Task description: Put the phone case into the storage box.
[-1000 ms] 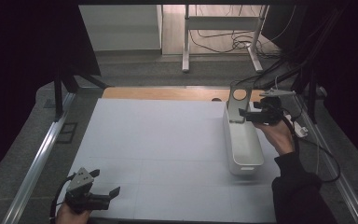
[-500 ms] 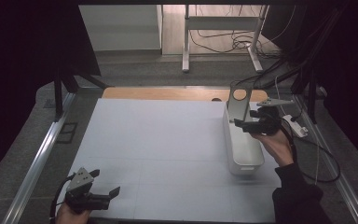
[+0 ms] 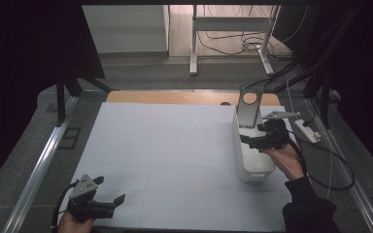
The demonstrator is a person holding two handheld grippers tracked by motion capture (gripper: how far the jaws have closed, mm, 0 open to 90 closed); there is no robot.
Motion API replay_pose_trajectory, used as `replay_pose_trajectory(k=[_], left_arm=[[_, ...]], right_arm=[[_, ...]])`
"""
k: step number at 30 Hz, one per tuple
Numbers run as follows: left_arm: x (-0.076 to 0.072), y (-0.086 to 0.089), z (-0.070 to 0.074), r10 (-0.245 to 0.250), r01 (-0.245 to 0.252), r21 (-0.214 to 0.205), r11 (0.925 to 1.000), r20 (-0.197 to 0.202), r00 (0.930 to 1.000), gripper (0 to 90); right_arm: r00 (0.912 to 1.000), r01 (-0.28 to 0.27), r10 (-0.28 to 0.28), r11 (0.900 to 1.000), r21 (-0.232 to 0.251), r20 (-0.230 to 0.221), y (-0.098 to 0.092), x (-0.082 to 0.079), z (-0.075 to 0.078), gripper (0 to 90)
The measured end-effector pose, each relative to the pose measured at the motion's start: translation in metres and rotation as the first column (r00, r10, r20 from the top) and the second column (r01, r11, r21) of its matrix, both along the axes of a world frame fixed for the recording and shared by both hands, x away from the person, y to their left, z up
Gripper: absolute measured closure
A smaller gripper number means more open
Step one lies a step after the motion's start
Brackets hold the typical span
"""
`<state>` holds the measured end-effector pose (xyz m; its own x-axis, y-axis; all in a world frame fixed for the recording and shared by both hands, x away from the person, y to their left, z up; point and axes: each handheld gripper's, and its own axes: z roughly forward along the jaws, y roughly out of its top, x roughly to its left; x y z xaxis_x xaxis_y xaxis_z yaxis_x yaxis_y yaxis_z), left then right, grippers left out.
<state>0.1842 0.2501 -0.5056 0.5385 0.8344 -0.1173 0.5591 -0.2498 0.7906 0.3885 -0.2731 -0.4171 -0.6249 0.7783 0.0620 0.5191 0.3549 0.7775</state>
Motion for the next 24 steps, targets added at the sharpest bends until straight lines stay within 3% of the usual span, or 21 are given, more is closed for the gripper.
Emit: replay_pose_trajectory(k=[15, 24], left_arm=[[-0.001, 0.001, 0.000, -0.005, 0.005, -0.005, 1.0000, 0.000, 1.0000, 0.1], [-0.001, 0.001, 0.000, -0.005, 0.005, -0.007, 1.0000, -0.001, 1.0000, 0.1]], right_arm=[[0.9991, -0.024, 0.024, 0.9997, -0.005, -0.034, 0.002, -0.021, -0.009, 2.0], [0.9993, -0.030, 0.029, 0.9995, -0.007, -0.022, 0.001, -0.036, -0.008, 0.0]])
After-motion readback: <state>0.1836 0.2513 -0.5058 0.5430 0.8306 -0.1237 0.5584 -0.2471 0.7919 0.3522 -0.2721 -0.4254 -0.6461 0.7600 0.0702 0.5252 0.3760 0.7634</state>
